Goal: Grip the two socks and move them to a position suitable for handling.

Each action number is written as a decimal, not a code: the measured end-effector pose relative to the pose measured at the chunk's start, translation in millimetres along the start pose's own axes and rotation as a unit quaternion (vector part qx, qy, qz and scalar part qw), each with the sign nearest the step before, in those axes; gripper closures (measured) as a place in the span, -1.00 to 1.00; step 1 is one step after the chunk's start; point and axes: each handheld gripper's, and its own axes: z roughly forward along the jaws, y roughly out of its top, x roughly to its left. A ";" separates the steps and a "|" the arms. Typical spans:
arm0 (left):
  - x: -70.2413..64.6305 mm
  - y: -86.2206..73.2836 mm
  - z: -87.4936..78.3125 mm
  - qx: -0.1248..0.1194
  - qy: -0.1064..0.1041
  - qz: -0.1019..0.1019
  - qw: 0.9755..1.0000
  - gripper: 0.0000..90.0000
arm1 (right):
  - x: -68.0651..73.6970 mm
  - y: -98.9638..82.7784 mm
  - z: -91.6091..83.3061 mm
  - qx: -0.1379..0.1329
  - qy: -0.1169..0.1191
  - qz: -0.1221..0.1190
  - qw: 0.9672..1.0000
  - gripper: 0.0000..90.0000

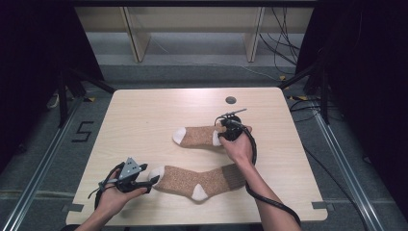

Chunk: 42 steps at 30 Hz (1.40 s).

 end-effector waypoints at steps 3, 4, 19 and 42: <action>0.2 0.2 0.2 0.000 0.000 0.001 1.000 -0.24 | 8.3 0.3 -15.6 -0.007 0.007 -0.003 1.000 0.74; 0.2 0.2 0.2 0.000 0.000 0.001 1.000 -0.24 | 10.9 0.4 -20.4 -0.011 0.008 -0.008 1.000 0.74; -8.0 7.4 3.0 -0.006 -0.003 0.020 1.000 -0.25 | 40.3 -11.5 -72.9 -0.030 0.026 -0.035 0.999 0.75; -35.4 34.5 16.9 -0.012 -0.037 0.115 0.993 -0.36 | 75.8 -47.4 -109.1 0.031 0.030 -0.085 0.995 0.73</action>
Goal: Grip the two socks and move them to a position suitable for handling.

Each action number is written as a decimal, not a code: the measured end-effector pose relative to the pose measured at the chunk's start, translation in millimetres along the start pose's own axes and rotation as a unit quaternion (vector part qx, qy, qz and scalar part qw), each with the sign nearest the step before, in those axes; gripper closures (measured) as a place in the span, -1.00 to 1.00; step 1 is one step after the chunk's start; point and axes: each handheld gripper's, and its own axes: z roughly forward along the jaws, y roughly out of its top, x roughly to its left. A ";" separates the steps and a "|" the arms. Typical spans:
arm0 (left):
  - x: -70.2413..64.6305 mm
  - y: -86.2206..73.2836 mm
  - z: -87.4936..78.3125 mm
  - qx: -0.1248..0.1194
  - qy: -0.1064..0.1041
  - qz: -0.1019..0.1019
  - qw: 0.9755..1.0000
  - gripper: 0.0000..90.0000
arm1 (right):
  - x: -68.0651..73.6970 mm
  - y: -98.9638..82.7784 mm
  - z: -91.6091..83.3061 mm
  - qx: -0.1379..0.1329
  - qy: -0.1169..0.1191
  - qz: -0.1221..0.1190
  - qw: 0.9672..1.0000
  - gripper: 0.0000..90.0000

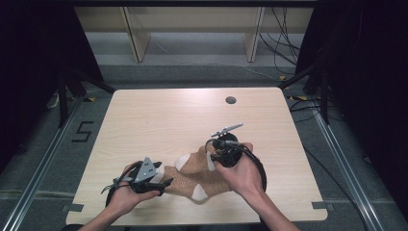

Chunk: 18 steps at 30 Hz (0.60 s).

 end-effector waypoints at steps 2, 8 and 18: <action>-3.5 6.6 7.4 -0.005 -0.012 0.006 1.000 -0.37 | -0.4 -5.0 8.5 0.017 0.004 -0.001 1.000 0.72; 0.6 18.8 34.1 -0.008 -0.065 -0.016 0.998 -0.35 | -1.1 -19.0 35.0 0.054 0.008 0.008 0.998 0.68; 25.8 17.4 58.9 0.027 -0.046 -0.075 0.996 -0.18 | -6.3 -39.6 65.2 0.083 0.015 0.007 0.996 0.38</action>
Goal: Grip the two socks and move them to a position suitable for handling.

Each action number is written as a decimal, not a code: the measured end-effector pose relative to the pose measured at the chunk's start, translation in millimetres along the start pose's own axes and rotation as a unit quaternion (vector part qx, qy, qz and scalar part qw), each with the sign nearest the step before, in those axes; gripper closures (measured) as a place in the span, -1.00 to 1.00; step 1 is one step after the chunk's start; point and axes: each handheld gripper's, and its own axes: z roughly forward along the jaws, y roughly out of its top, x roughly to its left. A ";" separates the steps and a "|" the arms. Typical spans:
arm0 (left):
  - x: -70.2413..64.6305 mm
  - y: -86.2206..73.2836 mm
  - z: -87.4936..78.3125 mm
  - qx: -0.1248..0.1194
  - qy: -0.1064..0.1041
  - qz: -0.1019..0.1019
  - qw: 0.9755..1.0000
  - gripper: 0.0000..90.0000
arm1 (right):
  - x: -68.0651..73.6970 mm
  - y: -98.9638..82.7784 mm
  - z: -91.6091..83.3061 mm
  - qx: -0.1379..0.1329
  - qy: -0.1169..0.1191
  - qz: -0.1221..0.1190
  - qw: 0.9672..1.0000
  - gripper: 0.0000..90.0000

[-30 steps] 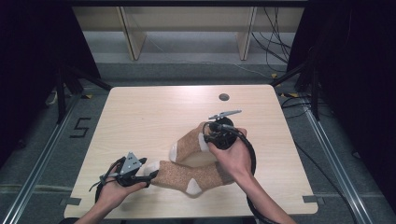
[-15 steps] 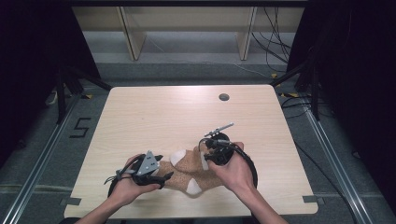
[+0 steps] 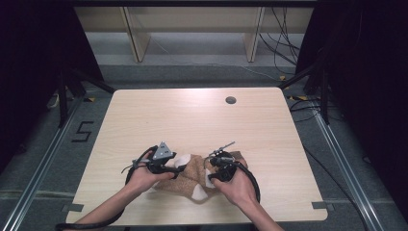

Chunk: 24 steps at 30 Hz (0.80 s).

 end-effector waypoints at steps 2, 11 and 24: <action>1.9 0.4 6.3 0.009 -0.009 -0.011 1.000 -0.15 | -3.2 0.3 -5.7 -0.016 0.003 -0.005 1.000 0.27; 3.4 6.5 16.7 0.038 -0.011 -0.033 0.999 0.10 | -69.6 11.2 -41.0 -0.103 -0.047 0.068 0.991 0.17; -1.9 9.8 20.2 0.053 -0.014 -0.022 0.998 0.81 | -102.3 -6.4 -5.3 -0.058 -0.033 0.103 0.992 0.62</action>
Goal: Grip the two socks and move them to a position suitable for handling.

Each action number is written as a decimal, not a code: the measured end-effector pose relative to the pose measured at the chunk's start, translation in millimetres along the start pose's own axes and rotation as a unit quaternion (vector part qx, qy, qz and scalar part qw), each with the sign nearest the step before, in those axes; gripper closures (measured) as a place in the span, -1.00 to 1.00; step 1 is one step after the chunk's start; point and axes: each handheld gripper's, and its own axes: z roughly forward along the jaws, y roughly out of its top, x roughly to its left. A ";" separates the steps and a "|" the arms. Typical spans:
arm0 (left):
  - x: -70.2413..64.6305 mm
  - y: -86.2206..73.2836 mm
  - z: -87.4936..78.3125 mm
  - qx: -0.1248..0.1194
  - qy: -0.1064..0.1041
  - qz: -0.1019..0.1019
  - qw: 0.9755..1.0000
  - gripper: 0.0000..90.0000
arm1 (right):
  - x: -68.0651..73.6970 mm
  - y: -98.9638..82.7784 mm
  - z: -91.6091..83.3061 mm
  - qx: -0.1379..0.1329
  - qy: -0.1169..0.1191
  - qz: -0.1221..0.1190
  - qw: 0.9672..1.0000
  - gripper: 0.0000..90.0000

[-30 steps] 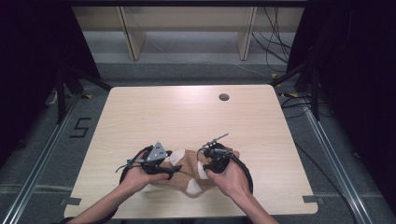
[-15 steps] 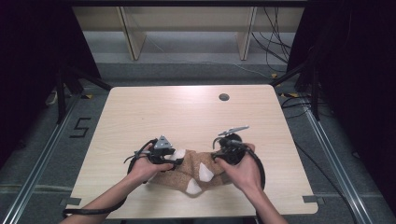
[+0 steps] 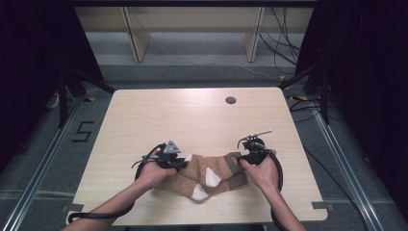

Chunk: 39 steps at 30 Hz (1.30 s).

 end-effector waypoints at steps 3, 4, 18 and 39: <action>0.1 1.1 -2.2 -0.001 -0.003 -0.001 1.000 0.84 | 2.3 -1.2 -0.2 0.001 0.001 0.006 1.000 0.80; 1.1 2.1 -5.7 -0.007 -0.007 -0.005 1.000 0.85 | 1.0 -1.1 -0.6 -0.002 0.002 0.001 1.000 0.84; 14.1 1.7 -75.9 -0.060 0.013 -0.003 0.998 0.85 | 6.9 1.2 -25.9 -0.031 0.013 -0.015 0.999 0.92; 12.8 -54.1 -104.2 -0.038 0.000 -0.036 0.999 0.84 | 26.7 -20.3 -34.5 -0.006 0.044 -0.044 0.998 0.91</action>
